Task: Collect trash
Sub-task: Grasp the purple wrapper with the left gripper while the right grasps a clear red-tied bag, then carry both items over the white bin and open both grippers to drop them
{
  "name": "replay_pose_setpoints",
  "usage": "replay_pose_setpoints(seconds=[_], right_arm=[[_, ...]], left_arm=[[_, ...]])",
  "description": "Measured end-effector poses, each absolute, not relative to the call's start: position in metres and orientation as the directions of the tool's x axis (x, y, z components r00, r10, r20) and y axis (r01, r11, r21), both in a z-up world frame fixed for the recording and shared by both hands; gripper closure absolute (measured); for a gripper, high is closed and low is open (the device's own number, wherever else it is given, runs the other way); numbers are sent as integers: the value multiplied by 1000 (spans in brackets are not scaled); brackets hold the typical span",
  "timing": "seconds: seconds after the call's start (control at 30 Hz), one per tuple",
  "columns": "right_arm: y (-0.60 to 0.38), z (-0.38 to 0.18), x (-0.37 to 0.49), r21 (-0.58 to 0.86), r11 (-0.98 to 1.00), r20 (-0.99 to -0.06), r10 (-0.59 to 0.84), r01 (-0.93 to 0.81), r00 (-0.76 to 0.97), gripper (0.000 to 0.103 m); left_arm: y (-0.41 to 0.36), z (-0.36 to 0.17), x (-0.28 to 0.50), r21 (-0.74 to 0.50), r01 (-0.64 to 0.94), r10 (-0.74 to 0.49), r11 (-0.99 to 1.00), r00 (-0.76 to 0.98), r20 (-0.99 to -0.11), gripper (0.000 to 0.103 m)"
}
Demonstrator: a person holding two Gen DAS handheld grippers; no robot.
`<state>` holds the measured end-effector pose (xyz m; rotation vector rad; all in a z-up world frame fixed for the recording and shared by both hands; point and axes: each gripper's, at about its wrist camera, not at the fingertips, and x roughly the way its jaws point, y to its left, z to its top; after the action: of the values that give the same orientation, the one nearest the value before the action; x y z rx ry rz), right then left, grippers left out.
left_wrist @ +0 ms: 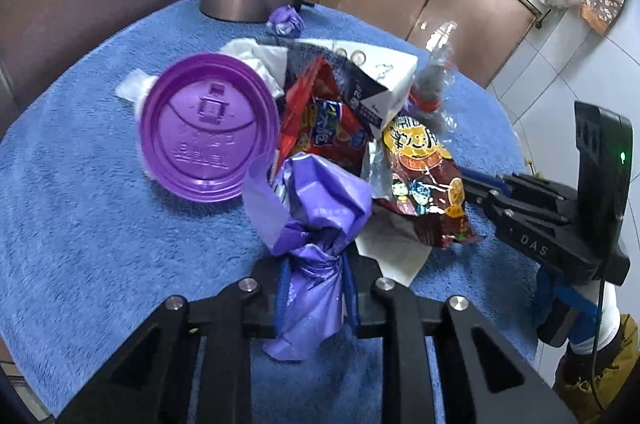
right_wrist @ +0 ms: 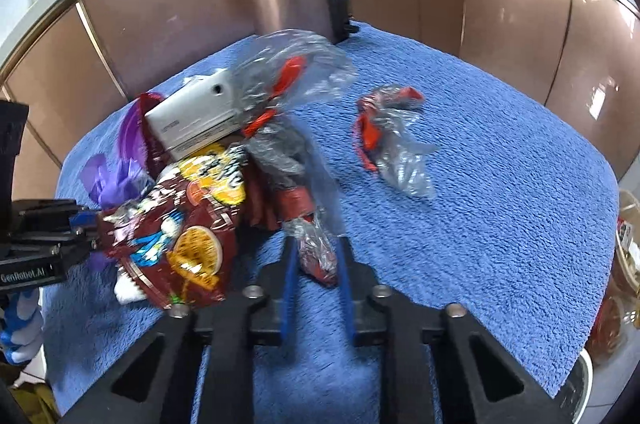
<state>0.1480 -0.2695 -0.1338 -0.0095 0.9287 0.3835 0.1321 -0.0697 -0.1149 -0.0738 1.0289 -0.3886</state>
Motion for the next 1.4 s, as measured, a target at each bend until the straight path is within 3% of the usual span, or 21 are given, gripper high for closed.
replay_pose_setpoints(seconds=[0.27,0.47,0.8,1.07,1.2,1.27,1.4], right_arm=[[-293,-109,107,200,937,-695,342,-288,632,94],[-354,-84,40,246,955,-626,288,-167,725,94],[-513,-136,-75,265,906,-730,-36,331,683,94],[-581,-161,-79,253,844,-772,-118,472,625,90],[-592,-166,-85,253,801,-774,-170,543,610,47],[-595,-164,-93,257,784,-772,-185,565,608,44],[-589,-163,-100,250,771,-778,-199,586,595,44]], left_arm=[[-63,-65,98,-182,294,-322,938,549,-771,83],[-118,-36,70,-179,421,-403,889,534,-743,83],[-308,-44,47,-197,701,-544,685,314,-778,82],[-444,-66,51,-236,770,-557,592,179,-811,78],[-467,-59,51,-251,780,-580,574,170,-797,57],[-466,-55,56,-259,776,-593,576,178,-785,50],[-448,-41,58,-275,772,-619,573,188,-762,49]])
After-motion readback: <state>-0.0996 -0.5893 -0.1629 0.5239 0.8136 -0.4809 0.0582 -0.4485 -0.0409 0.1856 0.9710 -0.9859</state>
